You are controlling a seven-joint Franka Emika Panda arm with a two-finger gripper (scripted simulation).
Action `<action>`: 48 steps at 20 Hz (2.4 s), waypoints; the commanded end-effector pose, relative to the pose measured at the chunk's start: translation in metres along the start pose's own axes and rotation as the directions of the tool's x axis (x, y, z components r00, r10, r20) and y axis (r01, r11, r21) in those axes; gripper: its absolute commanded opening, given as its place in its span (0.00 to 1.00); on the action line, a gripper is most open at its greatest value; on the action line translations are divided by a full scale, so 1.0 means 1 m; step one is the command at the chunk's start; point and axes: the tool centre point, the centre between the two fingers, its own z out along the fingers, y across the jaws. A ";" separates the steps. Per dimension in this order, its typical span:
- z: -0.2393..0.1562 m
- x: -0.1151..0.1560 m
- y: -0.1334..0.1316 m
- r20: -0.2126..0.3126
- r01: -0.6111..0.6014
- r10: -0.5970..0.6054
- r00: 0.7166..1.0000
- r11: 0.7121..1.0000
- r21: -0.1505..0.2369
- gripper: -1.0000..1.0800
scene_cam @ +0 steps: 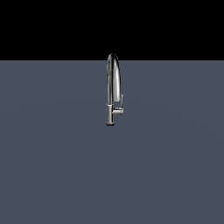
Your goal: Turn on the faucet by rotating a designated handle.
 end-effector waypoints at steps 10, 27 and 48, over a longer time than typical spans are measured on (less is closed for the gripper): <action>0.011 0.043 -0.002 0.103 -0.094 0.086 0.991 0.993 0.071 0.00; 0.054 0.138 0.004 0.359 -0.332 0.247 0.900 0.922 0.197 0.00; 0.144 0.240 0.025 0.681 -0.639 0.336 0.651 0.727 0.252 0.00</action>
